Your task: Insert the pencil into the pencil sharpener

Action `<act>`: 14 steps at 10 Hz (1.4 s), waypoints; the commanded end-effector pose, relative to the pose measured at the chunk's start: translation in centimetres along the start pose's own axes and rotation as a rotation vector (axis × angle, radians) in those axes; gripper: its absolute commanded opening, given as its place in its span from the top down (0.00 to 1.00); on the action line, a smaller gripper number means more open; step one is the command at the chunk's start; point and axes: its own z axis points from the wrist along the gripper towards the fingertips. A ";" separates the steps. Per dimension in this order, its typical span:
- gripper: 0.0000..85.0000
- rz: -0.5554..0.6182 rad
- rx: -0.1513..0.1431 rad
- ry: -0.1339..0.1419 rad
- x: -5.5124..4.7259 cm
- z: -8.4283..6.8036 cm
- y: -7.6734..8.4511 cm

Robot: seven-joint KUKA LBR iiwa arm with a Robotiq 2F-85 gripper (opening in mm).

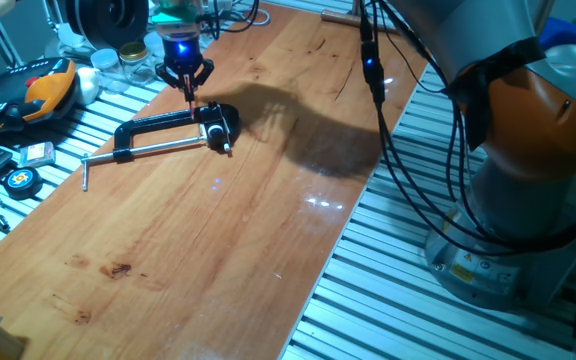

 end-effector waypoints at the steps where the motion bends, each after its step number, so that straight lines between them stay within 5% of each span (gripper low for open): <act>1: 1.00 -0.004 -0.001 -0.002 -0.3 -0.1 -0.2; 5: 1.00 -0.001 -0.003 -0.002 -1.1 0.2 -0.8; 9: 1.00 -0.050 0.001 0.037 -1.3 0.5 -0.7; 14: 1.00 -0.068 -0.008 0.038 -1.3 0.6 -0.7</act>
